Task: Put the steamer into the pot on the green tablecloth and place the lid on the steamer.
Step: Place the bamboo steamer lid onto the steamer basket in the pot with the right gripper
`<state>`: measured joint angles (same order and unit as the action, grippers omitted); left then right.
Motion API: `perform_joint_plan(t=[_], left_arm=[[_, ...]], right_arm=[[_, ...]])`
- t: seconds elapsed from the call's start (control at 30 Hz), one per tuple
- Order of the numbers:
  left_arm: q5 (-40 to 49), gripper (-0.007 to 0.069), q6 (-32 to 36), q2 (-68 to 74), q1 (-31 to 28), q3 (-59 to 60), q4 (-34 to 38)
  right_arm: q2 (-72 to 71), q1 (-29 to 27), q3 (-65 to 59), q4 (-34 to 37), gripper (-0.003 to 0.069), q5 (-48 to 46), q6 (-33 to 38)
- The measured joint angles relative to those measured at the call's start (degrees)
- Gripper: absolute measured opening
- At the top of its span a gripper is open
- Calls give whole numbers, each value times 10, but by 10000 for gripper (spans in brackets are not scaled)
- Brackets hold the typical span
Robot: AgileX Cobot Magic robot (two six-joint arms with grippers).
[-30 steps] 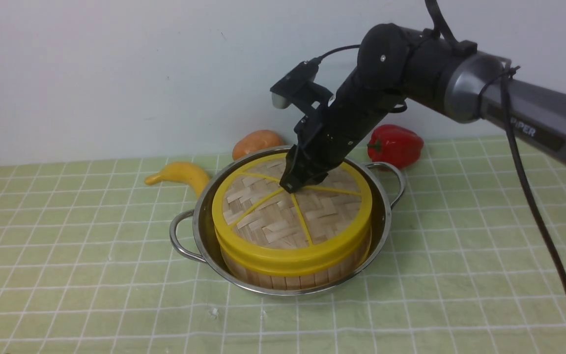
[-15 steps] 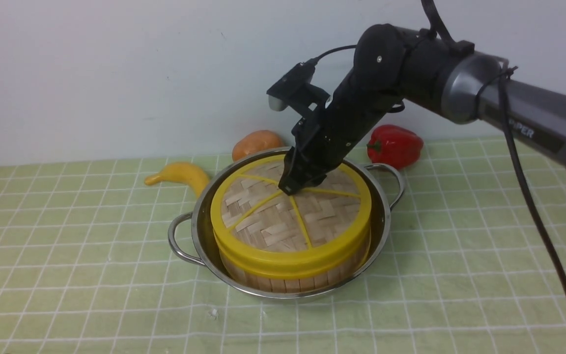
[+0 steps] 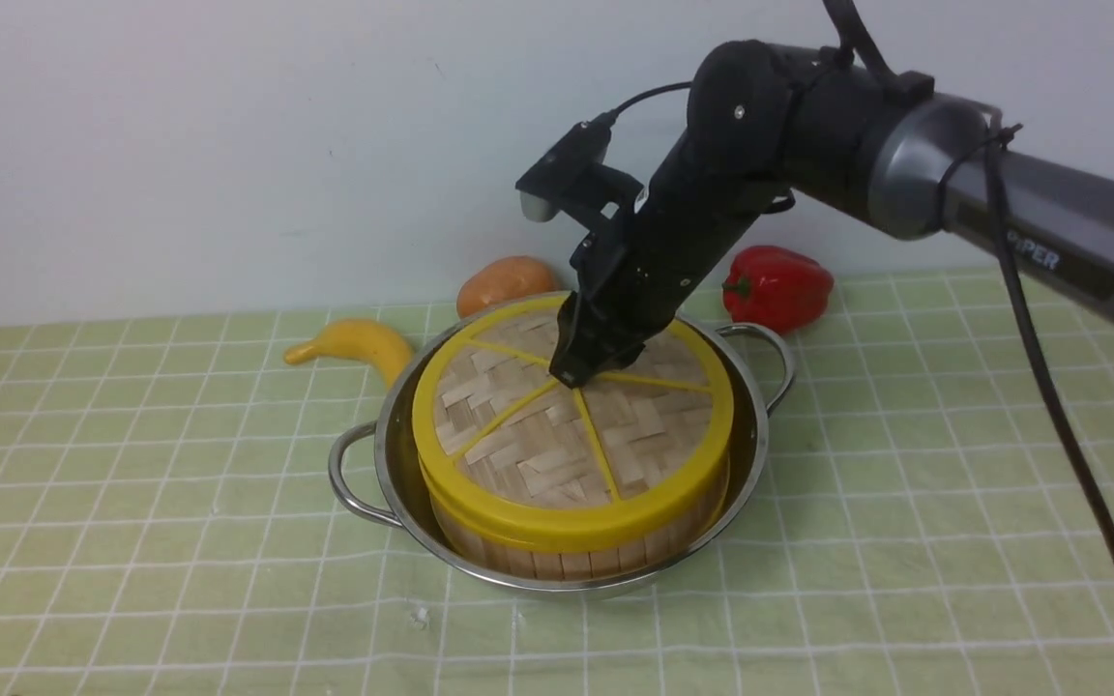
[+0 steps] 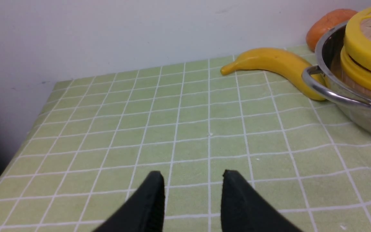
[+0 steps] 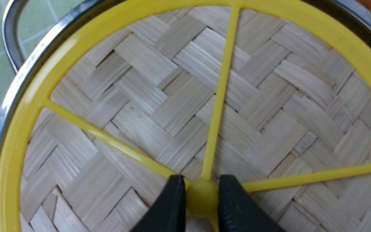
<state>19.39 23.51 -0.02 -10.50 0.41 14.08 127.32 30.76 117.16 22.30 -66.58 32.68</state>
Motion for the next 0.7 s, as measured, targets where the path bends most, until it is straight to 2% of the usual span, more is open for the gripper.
perform_joint_plan(t=[0.7], left_arm=[[0,243,0,0,0,0,0]], right_arm=[[13,0,0,6,144,16,10]])
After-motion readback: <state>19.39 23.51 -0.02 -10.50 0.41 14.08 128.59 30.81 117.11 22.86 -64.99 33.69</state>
